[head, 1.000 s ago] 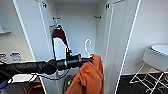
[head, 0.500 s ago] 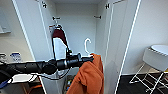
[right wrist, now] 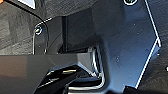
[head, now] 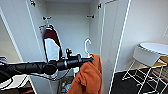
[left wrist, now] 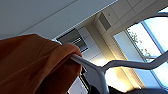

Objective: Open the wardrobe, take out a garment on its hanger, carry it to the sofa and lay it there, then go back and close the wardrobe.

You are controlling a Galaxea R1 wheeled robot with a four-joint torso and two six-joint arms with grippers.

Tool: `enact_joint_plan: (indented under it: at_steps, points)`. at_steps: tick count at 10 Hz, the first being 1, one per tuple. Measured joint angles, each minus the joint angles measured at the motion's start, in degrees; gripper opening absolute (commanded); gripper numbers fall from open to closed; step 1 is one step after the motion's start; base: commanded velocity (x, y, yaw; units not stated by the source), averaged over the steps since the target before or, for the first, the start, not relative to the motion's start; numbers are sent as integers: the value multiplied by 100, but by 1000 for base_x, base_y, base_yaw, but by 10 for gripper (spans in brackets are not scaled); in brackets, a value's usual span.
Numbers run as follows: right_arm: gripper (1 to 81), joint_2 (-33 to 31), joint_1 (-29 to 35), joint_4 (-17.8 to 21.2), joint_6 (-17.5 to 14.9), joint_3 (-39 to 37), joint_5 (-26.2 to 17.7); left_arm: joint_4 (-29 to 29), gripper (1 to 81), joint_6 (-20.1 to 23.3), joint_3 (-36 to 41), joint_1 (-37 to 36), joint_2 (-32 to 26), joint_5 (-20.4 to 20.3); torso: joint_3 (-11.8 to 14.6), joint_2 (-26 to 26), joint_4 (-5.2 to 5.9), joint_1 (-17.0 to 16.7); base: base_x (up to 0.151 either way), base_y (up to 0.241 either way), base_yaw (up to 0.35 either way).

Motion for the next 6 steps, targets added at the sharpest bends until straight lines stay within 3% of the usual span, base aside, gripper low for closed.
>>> enact_joint_plan:
  at_steps: [3, 6]
  points:
    - [811, -510, 30, -10, -12, 201, -15, 110, 10, 5, 0, 33, -143, 168, 0, 0, 0, -2, 0, 0, -338]
    - [811, -973, -50, -11, -21, 916, -24, 127, 10, 6, 20, 68, -206, 469, 0, 0, 0, -2, 0, 0, -341]
